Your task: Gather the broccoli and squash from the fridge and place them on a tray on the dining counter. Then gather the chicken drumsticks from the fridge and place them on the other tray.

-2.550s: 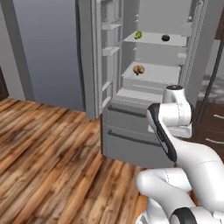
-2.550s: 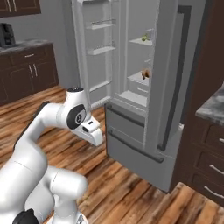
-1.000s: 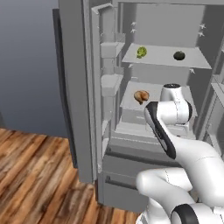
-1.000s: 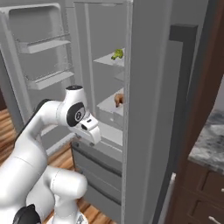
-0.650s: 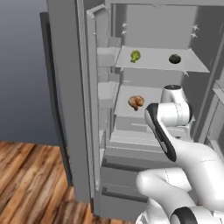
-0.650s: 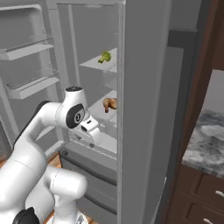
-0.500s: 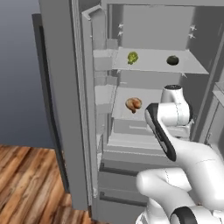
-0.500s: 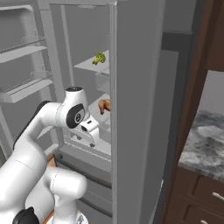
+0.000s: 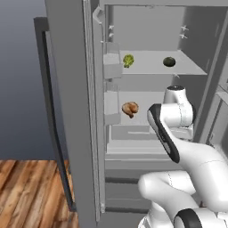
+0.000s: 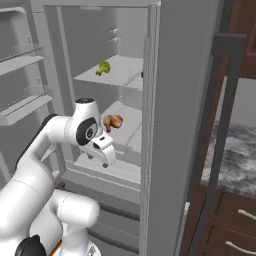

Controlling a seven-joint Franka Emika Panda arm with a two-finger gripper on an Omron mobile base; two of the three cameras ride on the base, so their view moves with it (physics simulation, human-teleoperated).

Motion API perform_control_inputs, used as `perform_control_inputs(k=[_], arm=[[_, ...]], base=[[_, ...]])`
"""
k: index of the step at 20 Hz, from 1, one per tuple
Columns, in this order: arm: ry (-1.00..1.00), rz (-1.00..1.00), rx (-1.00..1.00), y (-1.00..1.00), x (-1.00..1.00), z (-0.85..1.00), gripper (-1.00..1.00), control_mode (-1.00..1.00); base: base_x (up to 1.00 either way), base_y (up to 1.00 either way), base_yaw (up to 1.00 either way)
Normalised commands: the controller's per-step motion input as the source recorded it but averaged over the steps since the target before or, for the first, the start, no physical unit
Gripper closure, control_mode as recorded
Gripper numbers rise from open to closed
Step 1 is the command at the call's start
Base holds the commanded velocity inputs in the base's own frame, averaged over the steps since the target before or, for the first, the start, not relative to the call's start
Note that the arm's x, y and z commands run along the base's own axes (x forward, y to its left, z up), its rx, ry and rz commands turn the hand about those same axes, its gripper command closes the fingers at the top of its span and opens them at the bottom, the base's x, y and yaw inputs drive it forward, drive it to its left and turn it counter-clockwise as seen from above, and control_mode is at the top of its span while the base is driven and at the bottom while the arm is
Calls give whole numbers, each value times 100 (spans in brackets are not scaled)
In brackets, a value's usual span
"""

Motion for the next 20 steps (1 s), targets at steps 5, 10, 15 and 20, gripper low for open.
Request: perform_control_inputs(k=[5,10,15,20], arm=[[0,0,0,0,0,0,-100,100],[0,0,0,0,0,0,-100,100],[0,0,0,0,0,0,-100,100],[0,0,0,0,0,0,-100,100]], base=[[56,3,-11],[20,2,-2],[64,0,0],[75,6,-9]])
